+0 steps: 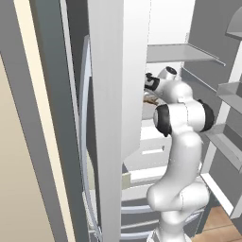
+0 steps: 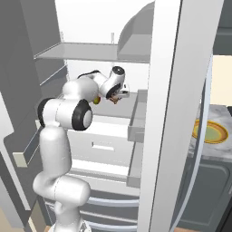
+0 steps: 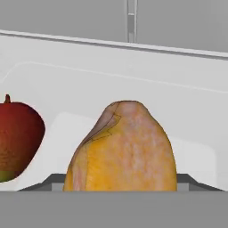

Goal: Pick chicken drumstick from the fridge and place it on the plate on the counter.

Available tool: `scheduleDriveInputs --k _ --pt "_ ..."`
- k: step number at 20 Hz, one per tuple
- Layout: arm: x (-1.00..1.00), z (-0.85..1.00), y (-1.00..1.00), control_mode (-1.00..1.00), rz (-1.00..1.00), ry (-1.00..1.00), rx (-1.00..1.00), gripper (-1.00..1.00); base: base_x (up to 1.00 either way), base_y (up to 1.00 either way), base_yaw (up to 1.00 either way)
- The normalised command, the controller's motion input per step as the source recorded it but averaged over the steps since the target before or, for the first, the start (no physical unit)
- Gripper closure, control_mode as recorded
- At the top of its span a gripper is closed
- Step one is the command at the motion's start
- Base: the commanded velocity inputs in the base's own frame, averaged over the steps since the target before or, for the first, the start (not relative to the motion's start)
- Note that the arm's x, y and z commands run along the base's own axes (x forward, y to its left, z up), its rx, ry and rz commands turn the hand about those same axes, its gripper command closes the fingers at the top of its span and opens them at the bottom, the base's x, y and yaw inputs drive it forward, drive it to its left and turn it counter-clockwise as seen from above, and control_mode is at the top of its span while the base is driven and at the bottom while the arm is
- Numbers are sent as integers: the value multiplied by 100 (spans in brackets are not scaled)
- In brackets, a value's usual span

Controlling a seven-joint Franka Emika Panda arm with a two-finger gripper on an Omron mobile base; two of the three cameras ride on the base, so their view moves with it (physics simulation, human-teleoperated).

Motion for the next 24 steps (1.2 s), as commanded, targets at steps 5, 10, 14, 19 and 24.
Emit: scheduleDriveInputs --k 5,10,14,19,24 --pt "-100 34 4 -100 -17 0 -4 100 0 0 0" --pt "-100 58 8 -100 -25 0 -8 100 0 0 0" --pt "-100 52 1 -100 -23 4 -4 100 0 0 0" --pt "-100 52 0 -100 -14 13 0 100 0 0 0" --pt "-100 46 0 -100 -11 16 0 100 0 0 0"
